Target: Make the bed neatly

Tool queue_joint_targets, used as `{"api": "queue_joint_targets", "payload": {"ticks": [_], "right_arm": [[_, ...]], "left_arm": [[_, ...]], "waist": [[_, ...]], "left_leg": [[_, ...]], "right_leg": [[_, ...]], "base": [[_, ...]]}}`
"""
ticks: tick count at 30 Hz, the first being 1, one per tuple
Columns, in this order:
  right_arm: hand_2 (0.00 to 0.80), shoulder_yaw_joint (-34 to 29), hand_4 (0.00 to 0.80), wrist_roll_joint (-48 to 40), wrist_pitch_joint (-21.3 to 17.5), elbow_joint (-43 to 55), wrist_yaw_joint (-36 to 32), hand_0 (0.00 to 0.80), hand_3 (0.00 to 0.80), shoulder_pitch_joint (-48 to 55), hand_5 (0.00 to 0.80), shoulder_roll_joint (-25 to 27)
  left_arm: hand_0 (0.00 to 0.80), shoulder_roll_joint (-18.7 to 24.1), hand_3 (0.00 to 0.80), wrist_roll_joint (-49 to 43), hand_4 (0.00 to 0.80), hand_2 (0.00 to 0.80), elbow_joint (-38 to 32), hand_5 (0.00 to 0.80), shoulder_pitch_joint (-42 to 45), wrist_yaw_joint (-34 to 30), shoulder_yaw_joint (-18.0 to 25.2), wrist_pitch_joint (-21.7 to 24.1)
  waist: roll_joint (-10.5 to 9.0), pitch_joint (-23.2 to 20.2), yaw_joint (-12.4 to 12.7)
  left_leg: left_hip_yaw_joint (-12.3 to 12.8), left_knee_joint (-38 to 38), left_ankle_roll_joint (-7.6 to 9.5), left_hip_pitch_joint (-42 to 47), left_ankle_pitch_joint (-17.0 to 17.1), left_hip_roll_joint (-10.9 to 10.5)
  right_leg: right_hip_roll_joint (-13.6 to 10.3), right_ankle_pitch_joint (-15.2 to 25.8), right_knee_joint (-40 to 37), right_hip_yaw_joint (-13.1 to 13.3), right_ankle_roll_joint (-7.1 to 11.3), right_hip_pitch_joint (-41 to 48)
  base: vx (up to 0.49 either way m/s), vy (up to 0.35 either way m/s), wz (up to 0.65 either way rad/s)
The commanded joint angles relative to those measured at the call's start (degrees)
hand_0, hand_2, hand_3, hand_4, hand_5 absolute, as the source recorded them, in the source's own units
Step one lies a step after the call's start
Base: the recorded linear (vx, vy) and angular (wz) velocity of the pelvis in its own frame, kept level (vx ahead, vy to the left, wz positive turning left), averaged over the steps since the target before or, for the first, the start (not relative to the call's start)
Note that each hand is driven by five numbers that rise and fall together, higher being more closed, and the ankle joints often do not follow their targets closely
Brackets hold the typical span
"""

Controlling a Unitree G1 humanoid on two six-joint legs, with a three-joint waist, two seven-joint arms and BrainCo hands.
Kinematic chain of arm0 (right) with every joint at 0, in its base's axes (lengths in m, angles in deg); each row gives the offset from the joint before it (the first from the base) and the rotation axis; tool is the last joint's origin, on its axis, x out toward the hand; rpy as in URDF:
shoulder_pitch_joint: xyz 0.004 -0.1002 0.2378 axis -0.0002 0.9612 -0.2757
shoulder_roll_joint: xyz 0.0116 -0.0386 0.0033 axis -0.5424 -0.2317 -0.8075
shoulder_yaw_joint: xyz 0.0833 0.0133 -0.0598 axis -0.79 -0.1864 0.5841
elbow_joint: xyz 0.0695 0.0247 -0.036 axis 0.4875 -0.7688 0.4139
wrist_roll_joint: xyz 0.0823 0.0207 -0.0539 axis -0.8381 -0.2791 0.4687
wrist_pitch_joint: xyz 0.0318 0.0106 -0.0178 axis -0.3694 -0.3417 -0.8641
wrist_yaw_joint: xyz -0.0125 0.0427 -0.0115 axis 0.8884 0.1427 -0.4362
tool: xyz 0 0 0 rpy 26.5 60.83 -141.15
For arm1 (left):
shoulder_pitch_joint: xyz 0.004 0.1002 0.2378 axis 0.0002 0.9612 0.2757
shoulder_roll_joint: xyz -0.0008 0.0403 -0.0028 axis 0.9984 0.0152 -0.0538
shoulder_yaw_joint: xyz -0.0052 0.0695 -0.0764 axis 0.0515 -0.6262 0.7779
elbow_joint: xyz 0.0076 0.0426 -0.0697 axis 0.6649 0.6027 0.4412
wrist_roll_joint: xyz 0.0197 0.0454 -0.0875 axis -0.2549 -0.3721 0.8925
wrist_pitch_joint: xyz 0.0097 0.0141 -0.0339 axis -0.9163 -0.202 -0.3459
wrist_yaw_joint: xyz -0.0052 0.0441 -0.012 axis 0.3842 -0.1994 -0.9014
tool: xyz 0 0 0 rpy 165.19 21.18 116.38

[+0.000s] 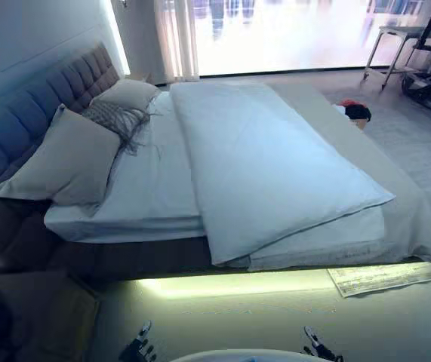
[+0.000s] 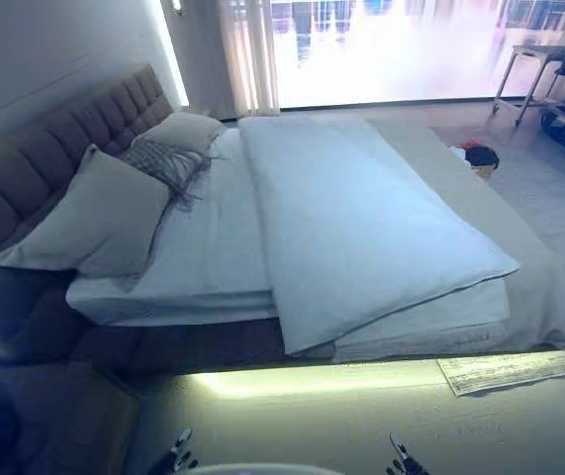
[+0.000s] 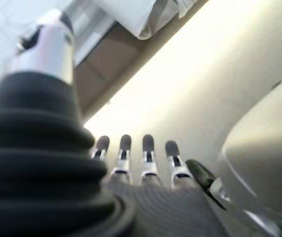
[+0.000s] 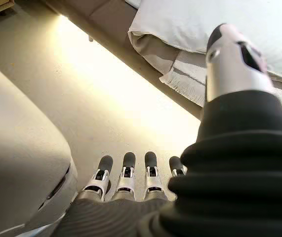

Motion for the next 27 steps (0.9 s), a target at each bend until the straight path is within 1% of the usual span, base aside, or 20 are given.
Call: {"api": "queue_joint_targets", "payload": {"ticks": [1,5,13,18,23,27], "right_arm": [[0.0,-1.3,0.0,0.5,-0.2,-3.8,-0.7,0.0,0.0,-5.6,0.0,-0.4],[0.0,-1.0,0.0,0.2,0.1,-3.7,-0.8,0.0,0.0,-5.8,0.0,-0.5],[0.0,-1.0,0.0,0.3,0.6,-4.0,-0.3,0.0,0.0,-6.4,0.0,-0.3],[0.0,-0.7,0.0,0.0,1.1,-4.2,-0.1,0.0,0.0,-6.4,0.0,-0.6],[0.0,-0.1,0.0,-0.7,1.3,-4.5,-0.1,0.0,0.0,-6.6,0.0,-0.8],[0.0,0.5,0.0,0.2,1.6,-4.4,-0.6,0.0,0.0,-7.4,0.0,-0.8]], "left_arm": [[0.0,0.2,0.0,-2.4,0.0,0.0,3.5,0.0,-4.4,-0.5,0.9,-0.3],[0.0,0.3,0.0,-1.0,0.0,0.0,3.6,0.0,-4.7,-2.2,1.0,-1.5],[0.0,0.6,0.0,-0.6,0.0,0.0,4.2,0.0,-4.9,-2.9,1.4,-2.3],[0.0,0.2,0.0,-0.5,0.0,0.0,4.5,0.0,-4.7,-2.6,1.1,-2.0],[0.0,0.2,0.0,-2.2,0.0,0.0,4.7,0.0,-4.7,-1.1,1.2,-1.9],[0.0,0.3,0.0,-3.4,0.0,0.0,4.5,0.0,-5.1,-0.5,1.1,-1.6]], "waist": [[-1.71,2.0,0.1],[-1.8,2.1,0.0],[-1.65,2.3,-0.2],[-1.53,2.5,-0.5],[-1.36,2.8,-0.7],[-0.93,3.7,-1.3]], "left_leg": [[2.2,0.2,4.43,0.9,-2.1,-3.1],[2.5,0.2,4.43,0.9,-2.0,-3.0],[2.8,0.2,4.38,1.1,-1.9,-2.6],[3.0,0.2,4.27,1.2,-1.7,-2.3],[2.9,0.2,4.06,1.2,-1.4,-1.9],[2.4,0.3,3.75,1.1,-0.9,-1.4]], "right_leg": [[1.8,0.6,0.1,0.8,-2.2,-0.1],[1.8,0.6,0.1,0.8,-2.22,-0.1],[2.0,0.5,0.1,1.0,-2.43,0.0],[2.3,0.5,0.1,1.3,-2.62,-0.1],[2.9,0.3,0.1,1.7,-3.01,-0.3],[4.0,0.1,0.1,2.6,-3.69,-0.9]], "base": [[0.0,0.0,0.0],[0.0,0.0,0.0],[0.0,0.0,0.0],[0.014,-0.02,-0.01],[0.044,-0.106,-0.04],[0.032,-0.141,-0.1]]}}
